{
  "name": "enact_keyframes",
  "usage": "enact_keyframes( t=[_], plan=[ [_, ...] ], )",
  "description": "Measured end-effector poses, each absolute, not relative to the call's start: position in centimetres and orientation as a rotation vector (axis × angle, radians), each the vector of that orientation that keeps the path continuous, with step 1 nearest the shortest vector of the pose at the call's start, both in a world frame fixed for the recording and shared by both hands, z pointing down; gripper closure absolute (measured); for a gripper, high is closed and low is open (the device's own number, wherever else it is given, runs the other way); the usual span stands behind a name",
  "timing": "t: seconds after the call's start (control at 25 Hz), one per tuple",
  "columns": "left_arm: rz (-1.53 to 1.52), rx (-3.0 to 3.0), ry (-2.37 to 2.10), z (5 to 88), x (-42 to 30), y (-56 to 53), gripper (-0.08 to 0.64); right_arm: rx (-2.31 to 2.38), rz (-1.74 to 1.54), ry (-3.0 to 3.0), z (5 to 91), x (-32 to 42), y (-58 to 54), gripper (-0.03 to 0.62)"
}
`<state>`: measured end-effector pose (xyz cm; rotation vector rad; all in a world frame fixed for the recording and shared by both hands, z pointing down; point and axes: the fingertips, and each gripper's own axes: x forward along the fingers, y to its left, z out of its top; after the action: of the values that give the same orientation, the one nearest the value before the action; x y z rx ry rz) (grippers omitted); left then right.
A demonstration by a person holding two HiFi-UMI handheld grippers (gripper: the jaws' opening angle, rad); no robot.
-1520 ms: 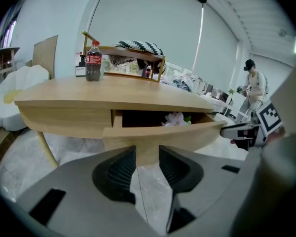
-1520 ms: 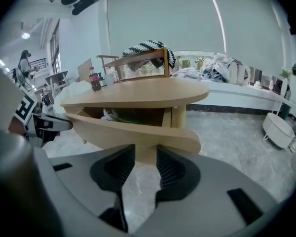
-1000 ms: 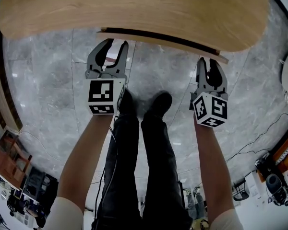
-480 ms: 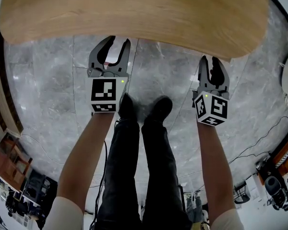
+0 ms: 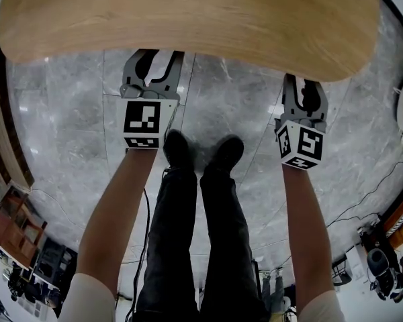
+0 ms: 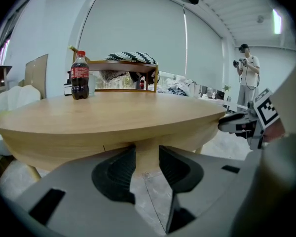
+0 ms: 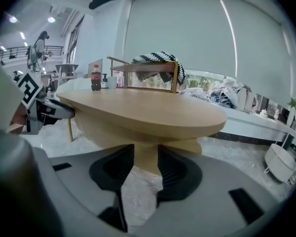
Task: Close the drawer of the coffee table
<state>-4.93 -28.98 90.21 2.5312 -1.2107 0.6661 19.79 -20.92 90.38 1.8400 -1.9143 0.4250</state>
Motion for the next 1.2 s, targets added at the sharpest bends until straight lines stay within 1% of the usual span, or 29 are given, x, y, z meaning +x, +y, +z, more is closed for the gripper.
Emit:
enact_keyframes(
  t=[0.24, 0.56, 0.76, 1.0, 1.2],
  plan=[
    [0.673, 2.555, -1.198, 90.1, -4.6, -29.8, 0.402, 1.791, 0.327, -1.912, 90.4, 19.9, -21.7, 0.413],
    [0.637, 2.509, -1.197, 89.6, -5.1, -29.5, 0.394, 1.769, 0.318, -1.917, 89.9, 19.6, -21.8, 0.400],
    [0.679, 2.497, -1.187, 89.0, -5.8, -27.5, 0.394, 1.745, 0.353, -1.902, 89.3, 19.3, -20.0, 0.400],
    [0.715, 2.496, -1.175, 86.7, -5.9, -25.5, 0.396, 1.728, 0.415, -1.868, 87.8, 19.7, -17.0, 0.407],
    [0.709, 2.524, -1.153, 82.7, -5.8, -24.3, 0.397, 1.737, 0.431, -1.858, 84.4, 19.7, -14.9, 0.422]
  ],
)
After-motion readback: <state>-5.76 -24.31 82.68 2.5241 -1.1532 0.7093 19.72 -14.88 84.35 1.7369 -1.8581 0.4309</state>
